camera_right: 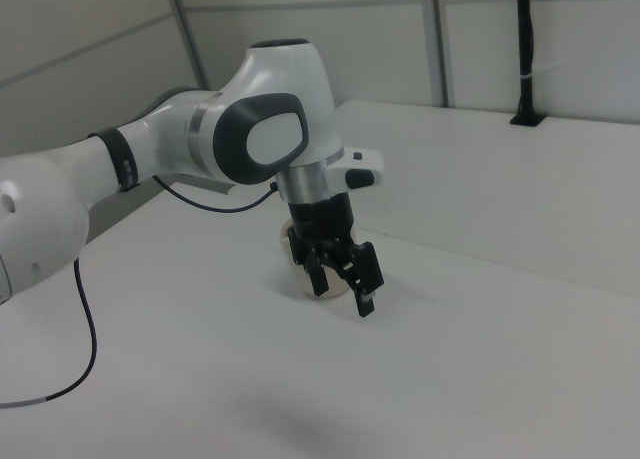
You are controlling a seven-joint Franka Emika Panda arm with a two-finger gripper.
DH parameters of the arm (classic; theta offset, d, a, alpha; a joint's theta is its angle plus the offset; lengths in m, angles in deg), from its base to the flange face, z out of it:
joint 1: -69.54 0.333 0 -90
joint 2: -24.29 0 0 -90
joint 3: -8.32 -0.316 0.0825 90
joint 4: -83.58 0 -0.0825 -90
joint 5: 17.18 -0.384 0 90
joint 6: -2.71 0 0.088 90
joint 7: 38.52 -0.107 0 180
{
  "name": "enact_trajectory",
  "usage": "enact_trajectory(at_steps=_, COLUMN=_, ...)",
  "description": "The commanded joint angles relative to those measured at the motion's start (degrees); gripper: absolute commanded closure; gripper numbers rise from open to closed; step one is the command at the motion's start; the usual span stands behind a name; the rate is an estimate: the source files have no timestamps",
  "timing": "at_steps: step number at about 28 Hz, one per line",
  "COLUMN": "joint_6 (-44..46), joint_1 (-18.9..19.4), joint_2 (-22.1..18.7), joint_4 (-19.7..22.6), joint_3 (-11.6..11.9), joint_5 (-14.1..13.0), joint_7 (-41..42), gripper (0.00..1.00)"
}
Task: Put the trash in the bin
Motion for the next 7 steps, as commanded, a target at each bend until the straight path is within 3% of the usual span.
enact_trajectory(at_steps=1, joint_6=0.3, joint_1=0.3, joint_2=-0.9, joint_4=1.0, joint_3=0.2, joint_5=-1.1, joint_7=1.4, gripper=0.0)
enact_trajectory(at_steps=7, joint_6=0.1, joint_1=0.3, joint_2=-0.8, joint_4=1.0, joint_3=0.2, joint_5=-1.1, joint_7=1.3, gripper=0.0)
